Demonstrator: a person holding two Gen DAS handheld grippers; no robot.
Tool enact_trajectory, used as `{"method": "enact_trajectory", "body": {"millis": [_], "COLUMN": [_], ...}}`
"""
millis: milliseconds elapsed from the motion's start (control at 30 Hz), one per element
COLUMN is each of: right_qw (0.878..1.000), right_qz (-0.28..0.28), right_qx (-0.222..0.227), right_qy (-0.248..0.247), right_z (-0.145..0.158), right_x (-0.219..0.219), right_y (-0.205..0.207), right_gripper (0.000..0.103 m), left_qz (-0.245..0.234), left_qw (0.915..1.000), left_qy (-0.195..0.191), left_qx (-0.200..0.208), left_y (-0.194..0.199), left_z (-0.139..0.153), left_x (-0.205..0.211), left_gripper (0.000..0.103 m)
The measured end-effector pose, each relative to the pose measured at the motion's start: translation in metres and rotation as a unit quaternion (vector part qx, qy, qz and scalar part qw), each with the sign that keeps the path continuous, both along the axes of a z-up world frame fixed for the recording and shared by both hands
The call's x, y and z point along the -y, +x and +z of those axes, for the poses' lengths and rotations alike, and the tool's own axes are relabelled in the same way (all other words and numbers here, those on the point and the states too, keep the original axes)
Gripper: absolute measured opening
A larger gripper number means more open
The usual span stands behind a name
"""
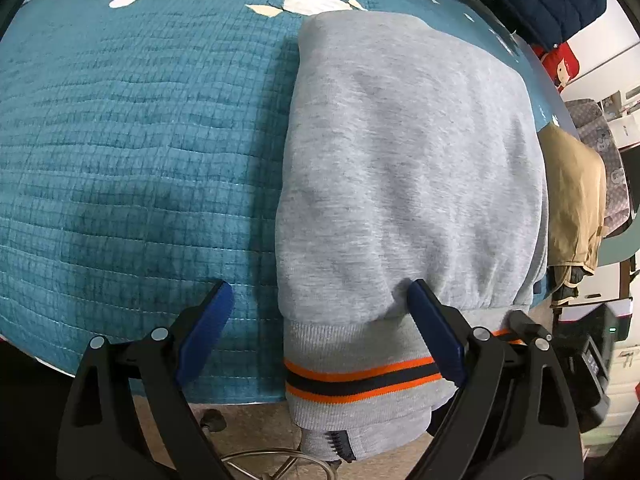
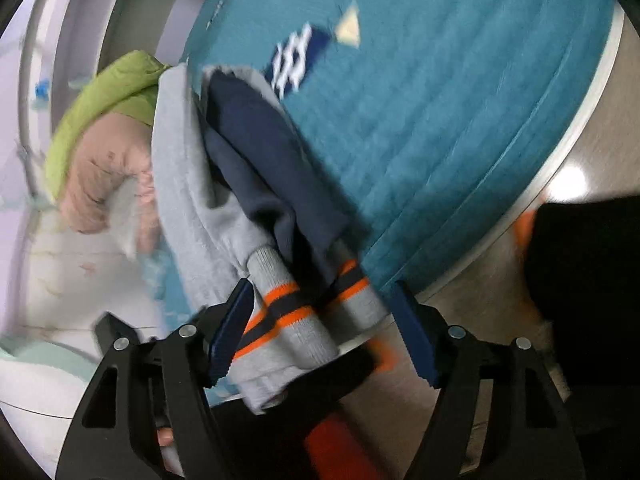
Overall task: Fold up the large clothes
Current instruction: 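Lift the folded jacket bundle with both tools off the bed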
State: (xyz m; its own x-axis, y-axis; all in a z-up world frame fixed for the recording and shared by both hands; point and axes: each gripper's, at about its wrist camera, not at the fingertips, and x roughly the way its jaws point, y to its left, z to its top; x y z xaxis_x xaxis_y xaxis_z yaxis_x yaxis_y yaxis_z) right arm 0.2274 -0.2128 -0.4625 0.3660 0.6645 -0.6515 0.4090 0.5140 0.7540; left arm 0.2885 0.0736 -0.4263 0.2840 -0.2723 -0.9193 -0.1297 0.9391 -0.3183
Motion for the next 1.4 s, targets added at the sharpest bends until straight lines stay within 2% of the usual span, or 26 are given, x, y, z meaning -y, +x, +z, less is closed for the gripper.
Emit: {"method": "enact_trajectory", "body": {"millis": [67, 133, 233, 300, 367, 467, 500, 533, 567, 633, 733, 800, 833, 867, 900, 1000, 1033, 1133, 1233, 1333, 1400], "right_qw": [1.000, 1.000, 0.999, 0.998, 0.998, 0.999, 0.999, 0.998, 0.998, 0.997, 0.999, 0.999, 0.999, 0.998, 0.997, 0.985, 0.978, 0.961, 0.928, 0.899, 0.870], "right_qz": [-0.004, -0.007, 0.000, 0.005, 0.016, -0.001, -0.007, -0.013, -0.014, 0.005, 0.003, -0.006, 0.000, 0.010, 0.022, 0.051, 0.064, 0.096, 0.132, 0.152, 0.165], "right_qx": [-0.003, -0.006, -0.005, 0.016, 0.026, 0.008, 0.005, 0.007, 0.015, 0.052, 0.032, 0.028, 0.041, 0.054, 0.071, 0.120, 0.145, 0.179, 0.223, 0.263, 0.298], "right_qy": [0.017, 0.025, 0.041, 0.066, 0.058, 0.047, 0.051, 0.060, 0.064, 0.054, 0.027, 0.029, 0.012, -0.011, -0.036, -0.111, -0.137, -0.189, -0.269, -0.316, -0.357], "right_z": [-0.006, -0.004, 0.003, 0.015, 0.020, 0.004, 0.000, 0.002, 0.007, 0.022, 0.006, 0.000, 0.008, 0.018, 0.030, 0.064, 0.078, 0.107, 0.128, 0.153, 0.170], "right_x": [0.000, 0.002, 0.002, -0.001, -0.005, -0.005, -0.005, -0.003, -0.003, -0.005, -0.009, -0.010, -0.012, -0.017, -0.022, -0.036, -0.040, -0.045, -0.060, -0.063, -0.059], "right_y": [0.001, 0.001, 0.004, 0.004, 0.008, 0.013, 0.013, 0.012, 0.012, 0.015, 0.025, 0.028, 0.029, 0.030, 0.029, 0.030, 0.031, 0.039, 0.040, 0.044, 0.047], "right_gripper": [0.073, 0.074, 0.065, 0.065, 0.066, 0.066, 0.065, 0.057, 0.054, 0.054, 0.053, 0.041, 0.033, 0.029, 0.028, 0.025, 0.025, 0.024, 0.023, 0.022, 0.022], "left_qz": [0.001, 0.002, 0.001, 0.001, 0.002, 0.000, 0.000, -0.001, 0.000, 0.002, 0.007, 0.005, 0.000, -0.006, -0.027, -0.048, -0.047, -0.053, -0.061, -0.059, -0.057], "left_qw": [1.0000, 1.0000, 1.0000, 1.0000, 1.0000, 0.9999, 0.9999, 0.9999, 0.9998, 0.9996, 0.9994, 0.9997, 0.9999, 0.9999, 0.9992, 0.9974, 0.9971, 0.9952, 0.9932, 0.9904, 0.9877], "left_qy": [0.000, 0.000, 0.000, -0.002, -0.006, -0.009, -0.010, -0.012, -0.017, -0.027, -0.032, -0.022, -0.015, -0.007, -0.011, 0.007, 0.004, 0.004, -0.001, -0.017, -0.027], "left_qx": [-0.001, -0.002, -0.004, -0.005, -0.007, -0.009, -0.009, -0.009, -0.009, -0.010, -0.014, -0.009, -0.003, 0.008, 0.028, 0.052, 0.060, 0.082, 0.100, 0.124, 0.143], "left_y": [0.002, 0.003, 0.004, 0.004, 0.006, 0.007, 0.007, 0.007, 0.008, 0.009, 0.011, 0.011, 0.010, 0.009, 0.007, 0.004, 0.003, 0.001, 0.000, 0.001, 0.007], "left_z": [0.000, 0.001, 0.000, 0.000, -0.001, -0.003, -0.003, -0.003, -0.004, -0.006, -0.011, -0.010, -0.008, -0.004, 0.004, 0.021, 0.025, 0.041, 0.057, 0.076, 0.092], "left_x": [0.002, 0.004, 0.005, 0.004, 0.004, 0.002, 0.001, 0.000, -0.002, -0.006, -0.007, -0.004, -0.002, 0.000, 0.006, 0.021, 0.023, 0.030, 0.044, 0.054, 0.069], "left_gripper": [0.089, 0.089, 0.089, 0.089, 0.089, 0.089, 0.089, 0.089, 0.089, 0.091, 0.096, 0.096, 0.094, 0.088, 0.064, 0.051, 0.048, 0.044, 0.044, 0.044, 0.044]}}
